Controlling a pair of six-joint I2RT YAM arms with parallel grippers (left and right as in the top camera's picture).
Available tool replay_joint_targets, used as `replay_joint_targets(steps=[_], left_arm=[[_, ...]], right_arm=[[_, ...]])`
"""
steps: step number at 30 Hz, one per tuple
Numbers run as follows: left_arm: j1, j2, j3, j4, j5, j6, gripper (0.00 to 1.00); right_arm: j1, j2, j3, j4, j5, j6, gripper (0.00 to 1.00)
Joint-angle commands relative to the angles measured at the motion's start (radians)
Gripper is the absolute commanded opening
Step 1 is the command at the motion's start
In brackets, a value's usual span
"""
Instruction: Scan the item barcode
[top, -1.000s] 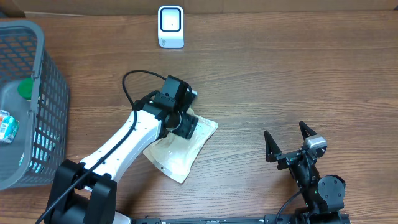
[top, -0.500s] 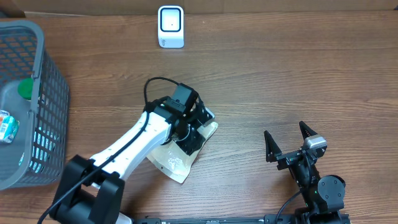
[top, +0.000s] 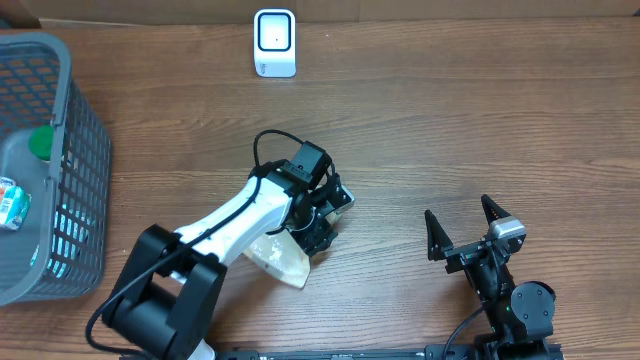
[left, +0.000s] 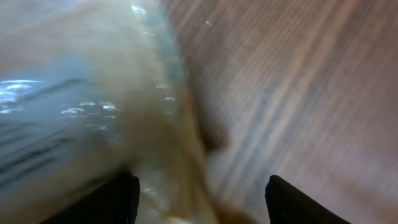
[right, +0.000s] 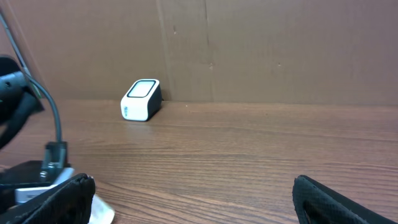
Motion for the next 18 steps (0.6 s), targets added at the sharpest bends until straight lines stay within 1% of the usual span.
replay_joint_targets(steps=[1,4,11,16,17,18], left_arm=[[0.003,0.079,0.011,0.063,-0.078,-0.019,0.7],[0.007,0.097,0.011,0.131,-0.096,-0.075,0.72],[0.046,0.096,0.025,0.252,-0.226,-0.286,0.77],[0.089,0.096,0.054,0.287,-0.235,-0.352,0.79],[0.096,0.093,0.077,0.278,-0.235,-0.368,0.82],[0.1,0.089,0.099,0.265,-0.233,-0.375,0.84]], right_arm=[[-0.004,-0.012,-0.01,0.004,0.001,-0.001,1.0],[-0.004,-0.012,-0.01,0.004,0.001,-0.001,1.0],[-0.004,-0.012,-0.01,0.004,0.001,-0.001,1.0],[-0.004,-0.012,-0.01,0.004,0.001,-0.001,1.0],[-0.004,-0.012,-0.01,0.004,0.001,-0.001,1.0],[-0.004,-0.012,-0.01,0.004,0.001,-0.001,1.0]])
